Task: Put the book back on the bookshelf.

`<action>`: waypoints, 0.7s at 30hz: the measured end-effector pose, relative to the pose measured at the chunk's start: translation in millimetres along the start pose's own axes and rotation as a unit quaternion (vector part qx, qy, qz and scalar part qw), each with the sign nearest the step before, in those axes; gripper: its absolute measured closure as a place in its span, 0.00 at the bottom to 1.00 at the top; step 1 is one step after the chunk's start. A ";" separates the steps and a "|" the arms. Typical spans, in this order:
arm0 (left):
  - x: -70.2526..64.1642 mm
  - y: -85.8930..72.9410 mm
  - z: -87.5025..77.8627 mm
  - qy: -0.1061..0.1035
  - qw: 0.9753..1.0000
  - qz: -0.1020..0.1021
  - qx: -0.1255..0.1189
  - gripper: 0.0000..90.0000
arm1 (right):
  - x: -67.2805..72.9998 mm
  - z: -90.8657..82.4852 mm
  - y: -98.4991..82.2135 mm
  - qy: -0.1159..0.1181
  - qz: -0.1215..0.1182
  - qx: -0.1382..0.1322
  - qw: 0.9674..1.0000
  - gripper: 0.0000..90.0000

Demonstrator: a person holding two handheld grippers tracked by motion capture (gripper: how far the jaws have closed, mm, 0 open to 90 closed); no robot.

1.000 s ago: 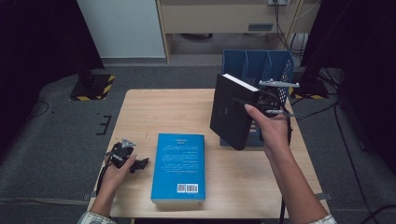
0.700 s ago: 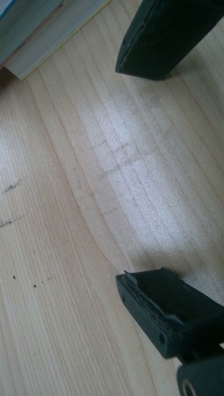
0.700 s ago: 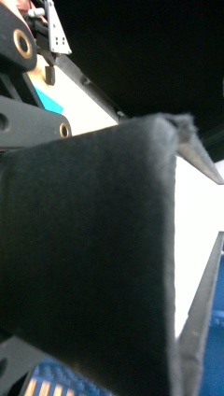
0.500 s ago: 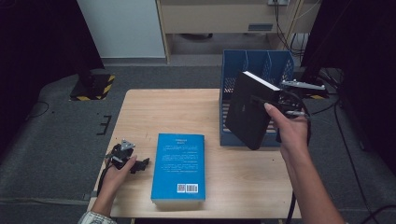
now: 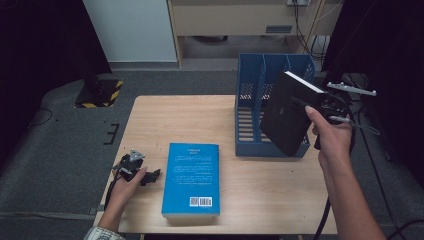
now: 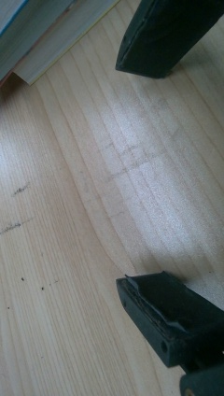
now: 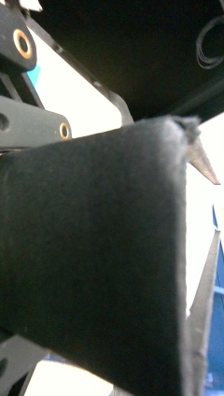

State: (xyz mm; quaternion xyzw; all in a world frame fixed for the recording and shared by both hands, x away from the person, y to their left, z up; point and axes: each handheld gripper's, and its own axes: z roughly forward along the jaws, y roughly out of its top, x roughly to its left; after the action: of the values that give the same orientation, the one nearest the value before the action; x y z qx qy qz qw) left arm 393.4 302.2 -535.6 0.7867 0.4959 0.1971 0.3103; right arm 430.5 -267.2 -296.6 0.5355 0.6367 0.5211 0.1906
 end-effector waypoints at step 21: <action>-0.1 -0.7 1.1 -0.001 1.000 0.000 -0.008 0.00 | -51.9 -15.9 5.8 -0.075 0.021 -0.022 0.997 0.59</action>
State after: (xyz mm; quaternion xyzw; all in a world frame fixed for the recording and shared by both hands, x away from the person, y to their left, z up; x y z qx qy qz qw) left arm 393.5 302.0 -536.9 0.7845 0.4938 0.2006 0.3169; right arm 438.9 -320.9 -301.9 0.5822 0.5974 0.4973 0.2386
